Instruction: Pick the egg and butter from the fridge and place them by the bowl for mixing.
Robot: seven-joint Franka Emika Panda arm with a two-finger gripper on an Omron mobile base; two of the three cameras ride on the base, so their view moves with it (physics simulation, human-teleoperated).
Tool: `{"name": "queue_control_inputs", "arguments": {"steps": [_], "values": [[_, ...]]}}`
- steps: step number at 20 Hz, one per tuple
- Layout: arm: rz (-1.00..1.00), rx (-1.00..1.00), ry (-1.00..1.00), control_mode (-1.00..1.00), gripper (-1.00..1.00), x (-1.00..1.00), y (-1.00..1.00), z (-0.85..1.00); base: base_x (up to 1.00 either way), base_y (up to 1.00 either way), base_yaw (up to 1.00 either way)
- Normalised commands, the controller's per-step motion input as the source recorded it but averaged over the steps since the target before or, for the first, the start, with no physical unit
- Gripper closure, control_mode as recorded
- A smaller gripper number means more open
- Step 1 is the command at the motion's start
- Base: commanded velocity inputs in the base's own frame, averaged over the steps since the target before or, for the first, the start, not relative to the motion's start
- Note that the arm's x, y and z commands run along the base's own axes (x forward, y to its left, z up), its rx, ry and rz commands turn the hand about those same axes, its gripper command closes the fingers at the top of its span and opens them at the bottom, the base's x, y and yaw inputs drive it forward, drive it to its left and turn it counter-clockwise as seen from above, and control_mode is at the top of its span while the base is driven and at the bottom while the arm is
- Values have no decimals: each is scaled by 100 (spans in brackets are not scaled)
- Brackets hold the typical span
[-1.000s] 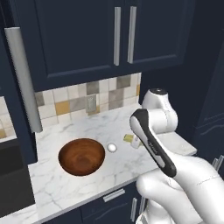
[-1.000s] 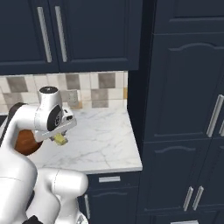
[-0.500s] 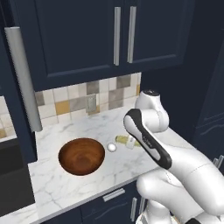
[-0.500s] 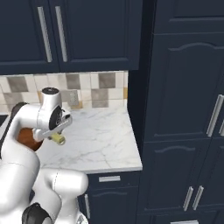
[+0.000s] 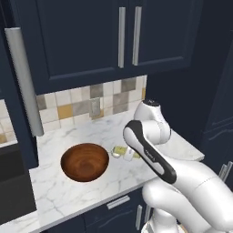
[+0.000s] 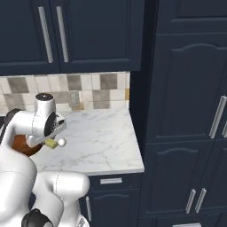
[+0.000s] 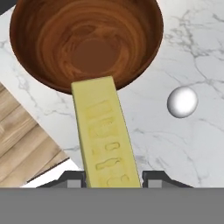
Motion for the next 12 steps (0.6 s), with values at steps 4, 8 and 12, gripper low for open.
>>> {"name": "queue_control_inputs", "arguments": {"steps": [4,8,12], "values": [[4,3,0,-100,100,0,26,-49,0,0,0],[5,1,0,-100,100,0,15,-43,0,0,0],[0,0,0,-100,100,-18,0,-26,0,0,0]]}}
